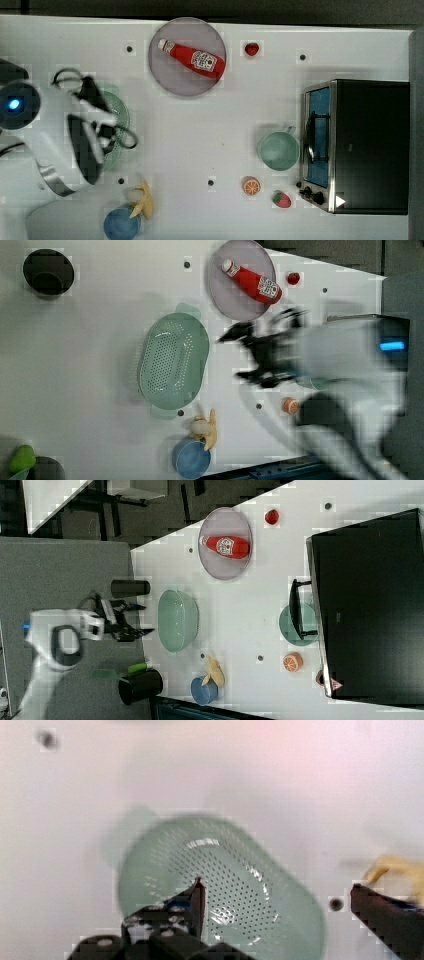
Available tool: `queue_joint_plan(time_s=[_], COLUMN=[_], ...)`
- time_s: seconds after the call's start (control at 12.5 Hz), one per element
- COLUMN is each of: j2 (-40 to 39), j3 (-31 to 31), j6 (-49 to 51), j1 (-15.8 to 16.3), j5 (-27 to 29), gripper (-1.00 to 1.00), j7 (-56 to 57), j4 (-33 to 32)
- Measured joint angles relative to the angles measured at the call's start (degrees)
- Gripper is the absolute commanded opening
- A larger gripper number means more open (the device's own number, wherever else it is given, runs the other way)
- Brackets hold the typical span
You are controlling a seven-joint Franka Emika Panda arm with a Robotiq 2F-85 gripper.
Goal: Drag strainer right to left.
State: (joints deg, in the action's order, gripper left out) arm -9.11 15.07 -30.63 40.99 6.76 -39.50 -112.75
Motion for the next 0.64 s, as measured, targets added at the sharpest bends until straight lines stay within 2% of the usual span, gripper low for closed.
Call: queue_joint_plan(time_s=[0.16, 0.32, 0.56, 0.64], j2=[9.8, 17.5, 23.2, 24.3], j3=[7.8, 15.2, 24.5, 26.3], j6=[6.8, 10.5, 15.5, 17.8], j1=[-1.0, -3.4, -8.3, -10.5], j5=[-0.8, -3.8, -16.0, -16.1], gripper=[1.0, 1.0, 1.0, 1.0], j7=[9.5, 17.3, 25.9, 27.3], j4=[2.2, 4.1, 6.5, 5.8])
